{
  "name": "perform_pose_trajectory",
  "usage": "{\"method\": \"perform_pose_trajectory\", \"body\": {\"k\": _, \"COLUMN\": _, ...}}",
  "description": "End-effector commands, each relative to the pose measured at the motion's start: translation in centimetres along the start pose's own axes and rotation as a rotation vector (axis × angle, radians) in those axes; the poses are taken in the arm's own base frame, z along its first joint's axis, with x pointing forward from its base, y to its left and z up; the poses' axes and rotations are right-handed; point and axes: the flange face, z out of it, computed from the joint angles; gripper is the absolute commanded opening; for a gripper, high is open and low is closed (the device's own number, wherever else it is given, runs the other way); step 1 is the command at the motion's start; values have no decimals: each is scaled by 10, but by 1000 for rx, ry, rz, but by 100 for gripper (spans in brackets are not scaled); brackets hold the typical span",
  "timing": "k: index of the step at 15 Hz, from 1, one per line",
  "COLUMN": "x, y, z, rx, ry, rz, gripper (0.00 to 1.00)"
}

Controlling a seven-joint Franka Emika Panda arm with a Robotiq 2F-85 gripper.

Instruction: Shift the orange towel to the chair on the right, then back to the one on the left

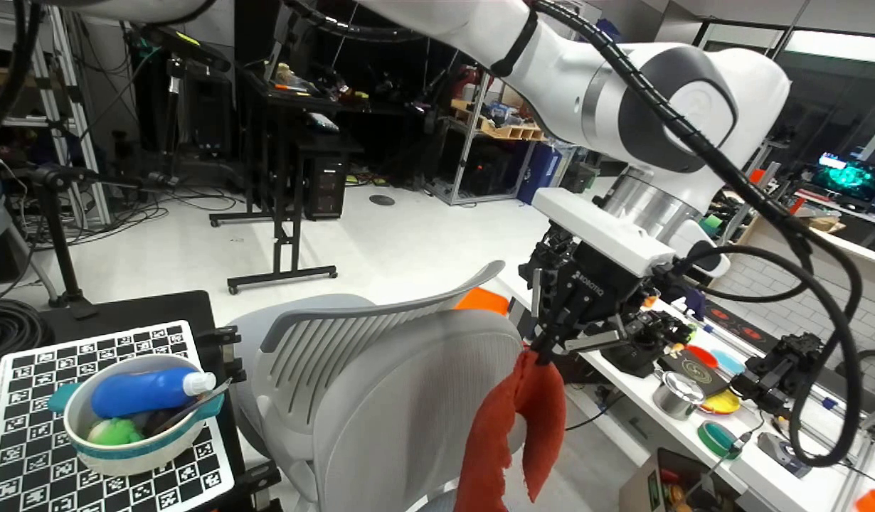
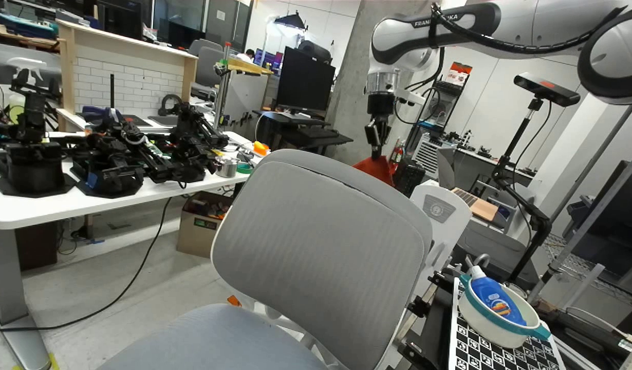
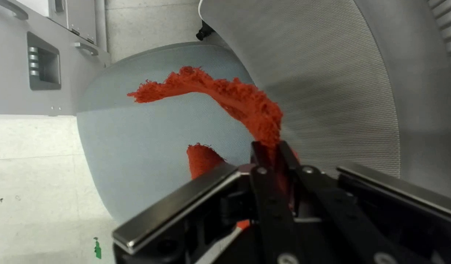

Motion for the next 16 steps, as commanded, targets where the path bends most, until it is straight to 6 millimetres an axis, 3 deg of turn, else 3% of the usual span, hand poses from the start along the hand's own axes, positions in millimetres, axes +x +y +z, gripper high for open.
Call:
{"method": "perform_pose_trajectory", "body": {"k": 1, "x": -13, "y": -41, "z": 1, "rx": -11, "ry": 75, "rz": -74, "gripper": 3}}
{"method": "perform_pose_trajectory", "body": {"k": 5, "x": -16, "y": -94, "z": 9, "rx": -25, "ry": 199, "rz": -168, "gripper": 3}}
{"method": "perform_pose_trajectory", "body": {"k": 9, "x": -40, "y": -139, "z": 29, "rx": -24, "ry": 245, "rz": -232, "gripper": 3}}
{"method": "perform_pose_trajectory", "body": {"k": 11, "x": -57, "y": -153, "z": 44, "rx": -21, "ry": 245, "rz": -248, "gripper": 3}}
{"method": "perform_pose_trajectory", "body": {"k": 16, "x": -104, "y": -165, "z": 59, "rx": -36, "ry": 290, "rz": -256, "gripper": 3}}
